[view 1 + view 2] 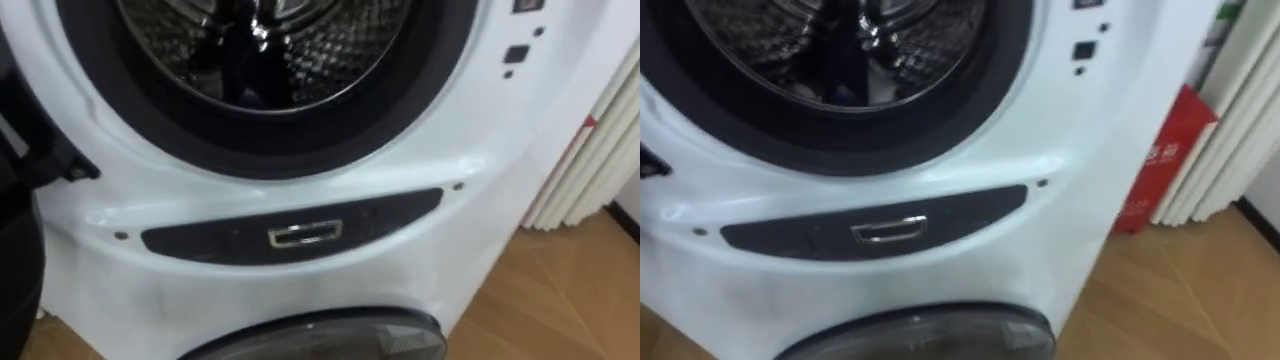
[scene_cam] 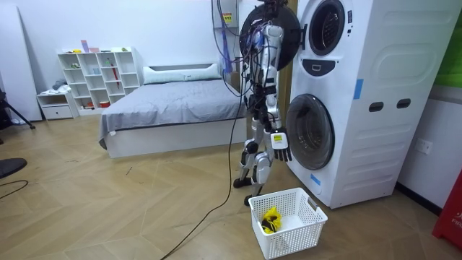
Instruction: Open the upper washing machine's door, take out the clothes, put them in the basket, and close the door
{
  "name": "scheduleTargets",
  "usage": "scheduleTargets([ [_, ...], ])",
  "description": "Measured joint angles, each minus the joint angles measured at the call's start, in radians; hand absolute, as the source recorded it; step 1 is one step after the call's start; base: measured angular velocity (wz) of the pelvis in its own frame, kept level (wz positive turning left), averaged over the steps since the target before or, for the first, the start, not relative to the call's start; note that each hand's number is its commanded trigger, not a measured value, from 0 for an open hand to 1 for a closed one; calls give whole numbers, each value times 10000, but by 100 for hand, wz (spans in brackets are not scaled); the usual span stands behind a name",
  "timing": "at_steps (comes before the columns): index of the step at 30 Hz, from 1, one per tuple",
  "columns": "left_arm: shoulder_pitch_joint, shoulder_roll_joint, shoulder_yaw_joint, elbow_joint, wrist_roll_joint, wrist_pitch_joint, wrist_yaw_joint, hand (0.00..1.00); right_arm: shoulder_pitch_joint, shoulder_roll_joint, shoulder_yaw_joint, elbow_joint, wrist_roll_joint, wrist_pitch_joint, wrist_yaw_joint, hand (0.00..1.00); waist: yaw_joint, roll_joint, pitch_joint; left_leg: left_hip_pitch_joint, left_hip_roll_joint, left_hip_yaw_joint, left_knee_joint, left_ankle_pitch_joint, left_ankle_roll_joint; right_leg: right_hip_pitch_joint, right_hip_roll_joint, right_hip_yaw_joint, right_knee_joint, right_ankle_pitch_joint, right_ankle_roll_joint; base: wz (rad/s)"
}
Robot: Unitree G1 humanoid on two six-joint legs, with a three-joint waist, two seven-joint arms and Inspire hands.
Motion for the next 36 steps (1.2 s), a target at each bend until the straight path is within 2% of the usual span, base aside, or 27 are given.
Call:
scheduleTargets([
  [5,124,-19,281,-36,18,220,393,0,-27,70,464,-12,-198,231,-84,0,90,-61,-2,110,0,-310,-123,0,-1,234,-3,-293,-146,4,-8,16],
  [7,145,-21,529,-34,17,301,504,0,-50,71,743,-20,-296,236,-185,0,292,-160,41,262,16,-347,-151,0,-1,414,14,-312,-150,5,-10,0],
  [9,157,-17,585,-33,17,309,588,0,-59,113,771,-26,-307,242,-187,0,307,-222,82,379,23,-382,-152,0,-1,529,9,-456,-163,5,-9,10],
  [10,161,-17,584,-33,17,308,594,0,-70,149,772,-26,-309,242,-186,0,317,-242,84,411,23,-386,-151,0,-1,579,-1,-577,-179,5,-9,13],
  [14,144,-25,583,-32,17,306,633,0,-138,210,902,-21,-319,240,-196,0,476,-314,61,421,23,-414,-131,-2,-2,665,-9,-597,-171,5,-10,3],
  [17,148,-29,587,-26,44,293,640,0,-150,201,1110,-30,-353,233,-217,0,509,-328,66,402,19,-453,58,-18,-22,729,-1,-648,-141,5,-10,4],
  [20,140,-34,593,3,487,292,635,0,-172,191,1098,-25,-736,232,-198,0,517,-331,76,134,59,-464,720,-114,-136,722,12,-710,-71,-20,-52,4],
  [23,-81,-28,610,-36,500,304,599,0,-288,134,1069,-53,-1229,217,-208,0,518,-323,89,-836,282,-541,2428,-317,-297,405,92,-823,246,-139,-225,3],
  [25,-285,-55,644,-79,578,310,501,0,-407,71,1033,-61,-1417,211,-271,0,523,-321,83,-1729,608,-658,4121,-363,-334,166,167,-944,468,-206,-453,-3],
  [26,-314,-72,642,-115,579,310,450,0,-423,16,1036,-80,-1469,205,-279,0,513,-248,128,-1931,751,-677,4704,-374,-313,144,242,-967,582,-241,-522,-16],
  [27,-314,-112,637,-143,571,316,306,0,-408,-115,1037,-65,-1579,205,-281,0,519,-116,175,-2170,1012,-754,6187,-312,-244,131,448,-963,841,-349,-652,-10],
  [28,-328,-143,641,-154,572,333,221,0,-360,-196,1027,-65,-1732,199,-326,0,384,91,53,-2105,1123,-921,7221,-44,-187,51,587,-1051,1126,-473,-727,3],
  [29,-391,-142,641,-180,571,333,171,0,-341,-199,1031,-64,-1820,203,-376,0,241,138,57,-1951,1098,-1025,7469,137,-208,-8,604,-1121,1332,-536,-748,21],
  [30,-618,-148,586,-215,567,324,122,0,-357,-194,1036,-65,-1897,205,-399,0,126,132,58,-1573,1036,-1073,7501,288,-335,-224,605,-1180,1681,-583,-787,13],
  [31,-856,-163,561,-222,567,315,93,0,-396,-188,1035,-69,-1884,196,-391,0,132,126,69,-1114,1037,-1093,7154,303,-464,-424,610,-1176,1921,-580,-797,0],
  [32,-953,-169,561,-230,568,310,80,0,-406,-183,1035,-63,-1892,186,-389,0,108,124,71,-871,1044,-1126,6885,203,-625,-526,610,-1177,2062,-577,-801,-7],
  [33,-1127,-190,521,-248,570,294,47,0,-395,-198,1035,-40,-1913,158,-415,0,33,163,95,-417,1088,-1197,6372,-72,-1014,-765,610,-1224,2251,-573,-806,10],
  [34,-1328,-207,337,-277,573,272,5,0,-484,-223,1032,-87,-1921,150,-509,0,-109,219,123,-128,1067,-1455,5866,-438,-1149,-986,609,-1444,2358,-558,-795,17],
  [35,-1440,-220,270,-275,589,255,-62,0,-478,-218,1032,-96,-1952,141,-582,0,-134,255,117,-6,1062,-1550,5527,-698,-1127,-1125,608,-1528,2403,-524,-781,29],
  [36,-1702,-227,97,-273,638,220,-119,0,-511,-196,1008,-89,-1951,146,-636,0,-146,384,102,262,1085,-1671,4657,-1241,-1057,-1415,599,-1650,2507,-402,-746,23],
])
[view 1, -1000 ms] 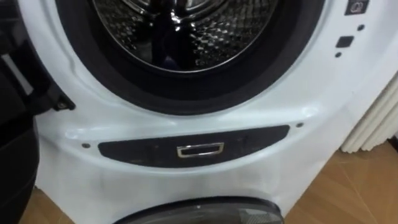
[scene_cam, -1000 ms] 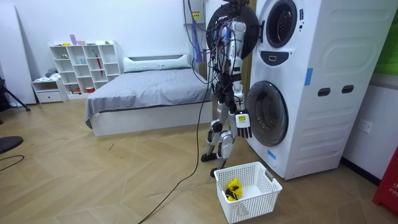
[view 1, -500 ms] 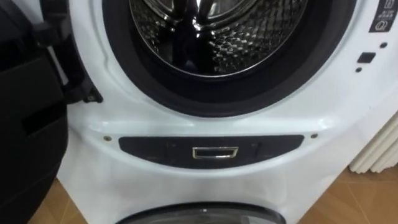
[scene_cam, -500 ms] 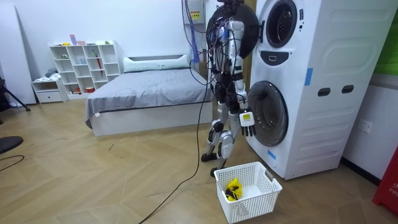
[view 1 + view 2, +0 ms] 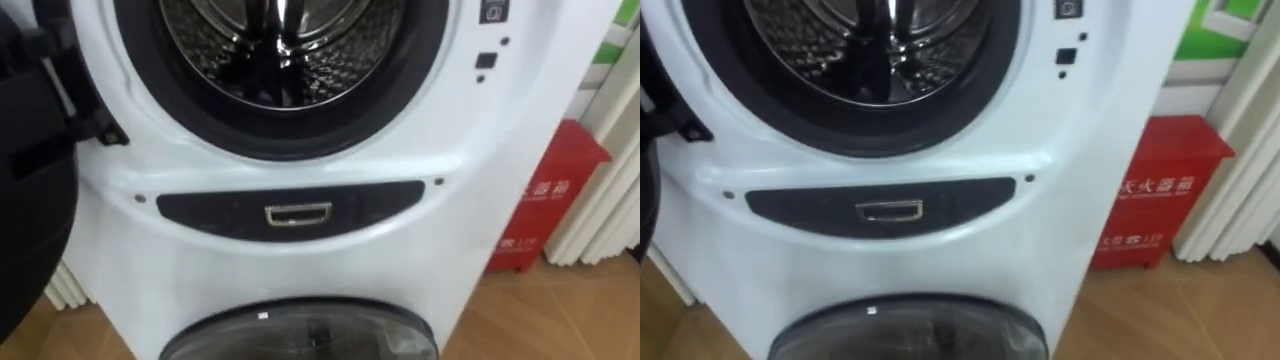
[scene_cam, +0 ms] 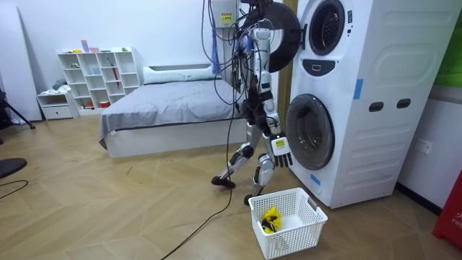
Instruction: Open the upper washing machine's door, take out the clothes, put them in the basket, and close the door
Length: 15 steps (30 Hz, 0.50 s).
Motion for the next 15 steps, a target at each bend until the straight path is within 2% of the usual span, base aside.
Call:
scheduleTargets([
  [1,-188,0,-168,17,16,-70,-8,0,14,13,0,3,28,0,4,0,-5,18,14,174,9,2,-889,-415,69,-317,0,-61,12,208,50,16],
  [2,-247,-1,-236,25,33,-112,-8,0,-40,22,-8,-3,26,-1,12,0,9,27,9,215,-1,16,-1298,-568,118,-513,-4,-65,17,334,77,0],
  [4,-325,-46,-367,66,48,-248,-45,0,-199,81,-78,-4,29,-54,-5,0,106,51,12,317,-145,120,-2761,-901,461,-1055,-44,-18,-114,1030,242,-13],
  [5,-298,-47,-387,111,48,-256,-79,0,-199,109,-81,-7,27,-59,-3,0,146,7,14,242,-221,188,-2885,-851,788,-1088,-104,-10,-267,1254,305,-8],
  [6,-206,-44,-410,217,43,-261,-147,0,-152,142,-74,-8,32,-16,21,0,157,-89,7,-30,-421,302,-2855,-604,1021,-1017,-279,-52,-721,1786,418,-7],
  [7,70,-43,-483,264,17,-267,-186,0,-114,135,-75,-38,86,1,24,0,144,-138,-18,-180,-673,348,-2861,-383,1204,-885,-479,-90,-1272,2251,539,-7],
  [8,178,-47,-507,331,17,-267,-201,0,-89,130,-72,-35,141,4,20,0,146,-173,-17,-224,-793,382,-2865,-276,1290,-774,-577,-74,-1608,2531,595,-11],
  [9,360,-55,-511,514,-78,-267,-208,0,-75,130,-59,-36,280,50,-3,0,157,-230,-29,-327,-1001,543,-2928,-42,1473,-622,-744,13,-2193,3102,862,-9],
  [10,507,-39,-497,625,-94,-267,-205,0,-67,129,-90,-35,479,63,-46,0,122,-212,-27,-503,-1087,624,-2916,134,1623,-635,-968,-35,-2191,3281,1343,0],
  [11,598,-30,-495,652,-72,-265,-196,0,-20,129,-153,-35,525,66,-64,0,47,-192,-43,-582,-1075,623,-2917,208,1700,-625,-1100,-149,-1760,3033,1458,45],
  [12,649,-11,-506,656,-76,-270,-181,0,91,108,-284,-24,568,66,-80,0,-124,-123,-91,-730,-1007,668,-2982,427,1678,-415,-1451,-275,-786,2216,1516,79],
  [13,625,5,-508,656,-82,-360,-160,0,158,67,-285,-4,659,65,-83,0,-140,-170,-76,-734,-831,1173,-3208,702,1553,22,-1846,-200,33,1433,1595,82],
  [14,626,8,-509,659,-81,-428,-157,0,177,46,-277,22,705,61,-94,0,-121,-208,-78,-718,-805,1408,-3332,827,1505,300,-2015,-90,303,1072,1728,61],
  [15,645,35,-500,661,-97,-469,-157,0,219,52,-244,49,782,38,-129,0,10,-374,-124,-678,-838,1933,-3586,1082,1362,876,-2334,29,560,512,1917,25],
])
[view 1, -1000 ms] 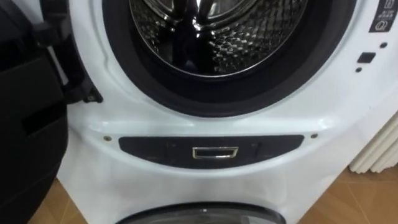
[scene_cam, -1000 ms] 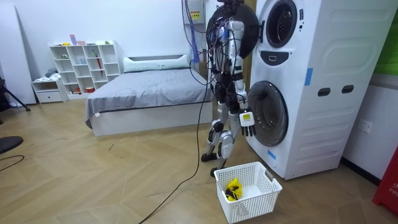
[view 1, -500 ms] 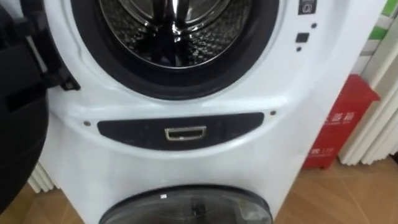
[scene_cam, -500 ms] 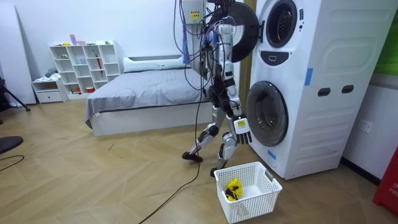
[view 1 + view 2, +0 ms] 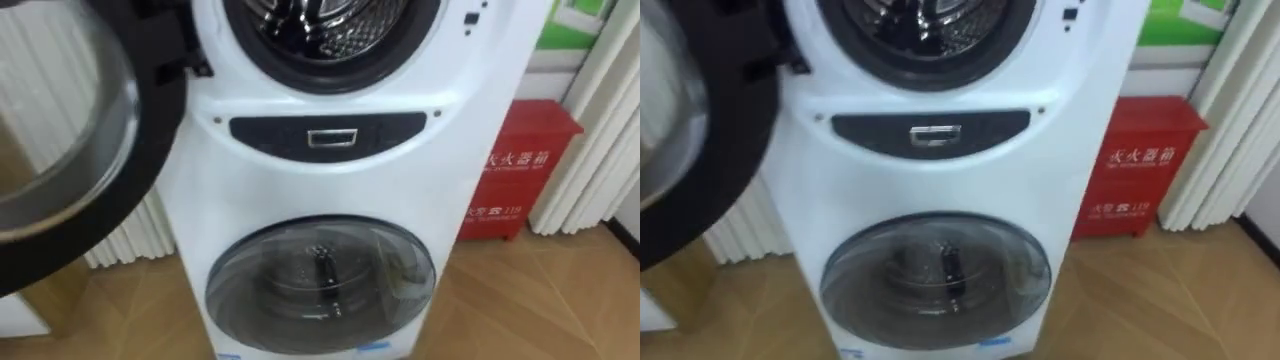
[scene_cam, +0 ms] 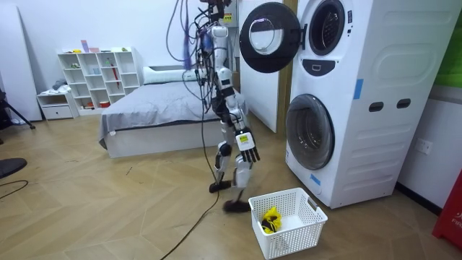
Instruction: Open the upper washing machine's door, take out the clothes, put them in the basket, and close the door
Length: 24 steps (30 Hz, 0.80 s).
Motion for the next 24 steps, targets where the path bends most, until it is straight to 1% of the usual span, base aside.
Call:
scheduleTargets([
  [1,11,30,36,-29,-68,1,-4,0,6,11,130,37,37,-64,-7,0,182,-271,-16,1,-109,322,-4,99,-70,327,-236,-1,-258,-322,188,6],
  [2,47,39,112,-18,-112,9,-16,0,14,7,222,68,32,-91,-6,0,292,-371,50,-20,-183,308,61,104,-79,398,-233,-49,-667,-384,248,-35],
  [3,136,16,301,-15,-148,28,-41,0,6,13,234,61,21,-198,7,0,513,-316,-18,-140,-255,347,176,113,-96,586,-154,-116,-1505,-395,234,-59],
  [4,187,-75,617,17,-244,20,-63,0,19,-18,246,5,35,-256,45,0,685,-183,-38,-227,-302,263,177,178,-177,667,-9,-55,-2055,-282,100,-63],
  [5,240,-77,739,36,-360,-13,-63,0,22,-20,256,4,36,-277,68,0,710,-143,-38,-192,-320,212,100,236,-133,715,48,-20,-2218,-202,118,-48],
  [6,333,-8,988,160,-471,-92,-63,0,33,-11,291,4,35,-279,158,0,689,-179,-55,-45,-326,212,-96,349,-145,797,96,30,-2380,-103,106,-31],
  [7,419,71,1011,185,-793,-110,-63,0,37,-12,299,14,30,-280,285,0,683,-234,-71,72,-318,308,-256,432,-163,801,134,133,-2422,-24,61,-26],
  [8,464,87,1039,185,-902,-123,-63,0,39,-12,299,26,30,-280,317,0,687,-219,-59,117,-310,351,-319,466,-175,820,163,185,-2484,37,31,-23],
  [9,571,86,1182,182,-1226,-203,-62,0,38,-14,284,10,23,-279,404,0,684,-303,-76,147,-300,450,-429,507,-184,831,182,218,-2530,77,6,-13],
  [11,692,85,1377,182,-1836,-243,-62,0,37,-13,268,6,29,-281,501,0,666,-397,-65,183,-290,451,-518,541,-193,891,218,224,-2650,125,-20,-4],
  [13,817,110,1500,171,-2883,-247,-61,0,24,2,276,10,41,-296,511,0,736,-391,-87,286,-245,418,-571,564,-168,1033,299,234,-2870,234,-83,0],
  [14,837,110,1573,157,-3146,-247,-61,0,10,9,276,10,36,-307,523,0,730,-435,-42,316,-237,407,-577,571,-181,1086,316,229,-2912,237,-88,6],
  [15,856,110,1775,137,-3614,-247,-61,0,12,5,256,12,24,-314,587,0,735,-431,-50,317,-229,343,-590,557,-208,1147,354,224,-3007,241,-95,10],
  [16,850,115,2050,47,-3956,-238,-61,0,1,3,137,6,-56,-332,619,0,753,-425,-42,311,-223,303,-595,550,-225,1161,370,186,-3034,242,-104,13],
  [17,841,114,2304,-72,-4088,-219,-61,0,9,9,-57,-7,-131,-334,646,0,755,-410,-41,300,-218,269,-582,542,-240,1183,374,128,-3034,244,-109,13],
  [18,801,142,2833,-474,-4268,-179,-50,0,6,4,-463,-32,-400,-333,700,0,760,-362,-9,294,-209,237,-572,519,-270,1211,385,65,-3049,246,-114,16],
  [19,702,231,3244,-1019,-4746,-177,-7,0,-40,-8,-804,-36,-486,-337,696,0,778,-307,34,295,-207,173,-637,518,-277,1217,388,-33,-3027,241,-115,15],
  [20,616,303,3403,-1318,-5040,-188,35,0,-63,-6,-933,-39,-502,-345,675,0,792,-277,53,304,-208,157,-675,524,-284,1219,389,-49,-3030,233,-113,9],
  [21,374,522,3601,-1729,-5581,-286,92,0,-77,-7,-1173,-56,-584,-436,630,0,909,-219,82,341,-213,153,-773,534,-301,1224,397,-50,-3036,207,-120,0],
  [22,141,815,3633,-2076,-6073,-400,198,0,-89,-29,-1266,-84,-577,-529,595,0,987,-148,77,384,-214,153,-862,548,-318,1240,412,-50,-3038,203,-118,0],
  [23,50,973,3632,-2255,-6241,-435,230,0,-99,-48,-1277,-112,-583,-550,592,0,997,-118,67,402,-214,155,-903,549,-320,1243,420,-49,-3038,199,-113,-4],
  [24,-100,1246,3729,-2568,-6381,-510,237,0,-93,-96,-1357,-240,-665,-549,591,0,1022,0,46,427,-213,155,-971,551,-323,1258,435,-39,-3033,199,-111,-10],
])
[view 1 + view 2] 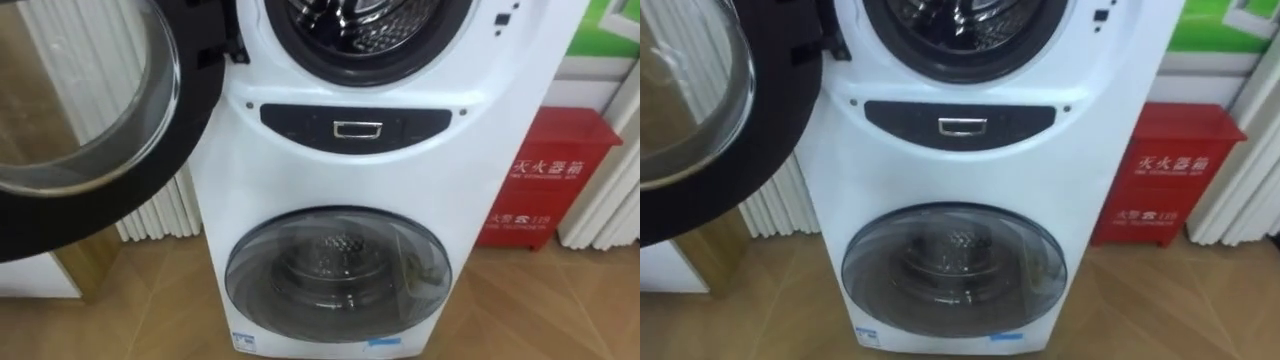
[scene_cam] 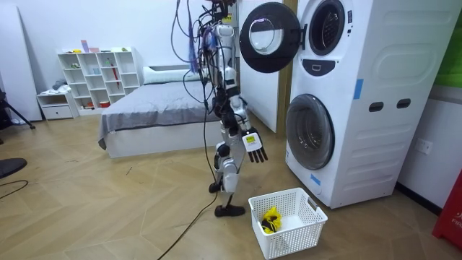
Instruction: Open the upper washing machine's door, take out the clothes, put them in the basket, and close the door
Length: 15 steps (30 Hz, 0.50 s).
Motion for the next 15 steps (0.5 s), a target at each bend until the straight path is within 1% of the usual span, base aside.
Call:
scheduleTargets([
  [1,-156,242,144,-270,-223,-46,4,0,40,-50,-168,-209,-73,3,7,0,68,65,-13,51,0,2,-39,-1,-1,-11,5,-9,2,0,0,-15],
  [2,-205,324,275,-476,-335,-44,8,0,60,-68,-244,-292,-102,-3,3,0,116,95,-17,57,-1,-1,-40,-4,-6,-23,6,-9,-6,0,0,-14],
  [3,-380,519,456,-779,-472,-54,20,0,32,-110,-284,-313,-185,-80,-10,0,147,164,10,54,-10,-61,-41,-6,-9,-7,7,-26,-31,0,0,0],
  [4,-708,803,493,-825,-470,-53,28,0,93,-164,-298,-313,-204,-96,-17,0,153,231,36,55,-14,-138,-38,-6,-9,27,6,-78,-36,1,0,9],
  [5,-842,959,527,-847,-469,-40,27,0,136,-186,-346,-306,-189,-96,-4,0,163,271,39,45,-13,-168,-34,-6,-9,41,6,-127,-39,1,0,13],
  [7,-997,1494,953,-1354,-673,-24,25,0,215,-223,-831,-308,-166,-127,-25,0,180,386,-7,29,-19,-195,-35,-6,-9,57,8,-168,-147,1,0,-2],
  [8,-1035,1667,1002,-1394,-779,-25,32,0,263,-264,-901,-329,-166,-136,-40,0,183,425,-23,25,-23,-196,-36,-6,-9,73,7,-168,-174,0,1,-7],
  [10,-1188,2218,1188,-1415,-1045,-26,158,0,519,-374,-1071,-646,-189,-140,-123,0,192,588,-86,27,-22,-207,-39,-6,-10,67,8,-169,-176,0,1,-4],
  [11,-1217,2332,1204,-1448,-1053,-25,205,0,621,-405,-1070,-716,-179,-145,-108,0,198,624,-110,28,-20,-214,-39,-6,-10,64,10,-171,-179,0,1,0],
  [12,-1251,2510,1249,-1583,-1051,-26,195,0,813,-457,-1070,-744,-179,-157,-95,0,240,662,-135,38,-18,-212,-45,-6,-10,51,18,-164,-177,0,1,-4],
  [13,-1274,2713,1270,-1607,-1051,-27,142,0,909,-504,-1076,-750,-185,-155,-76,0,264,705,-137,58,-17,-233,-61,-6,-10,37,24,-159,-182,0,1,-5],
  [14,-1274,2820,1270,-1606,-1035,-26,106,0,912,-525,-1098,-750,-191,-155,-58,0,262,725,-144,66,-17,-232,-68,-6,-10,44,26,-158,-182,0,1,-4],
  [15,-1274,2991,1361,-1605,-1017,-9,9,0,977,-540,-1297,-731,-192,-154,32,0,235,764,-138,72,-18,-259,-73,-6,-10,76,27,-159,-194,0,1,0],
])
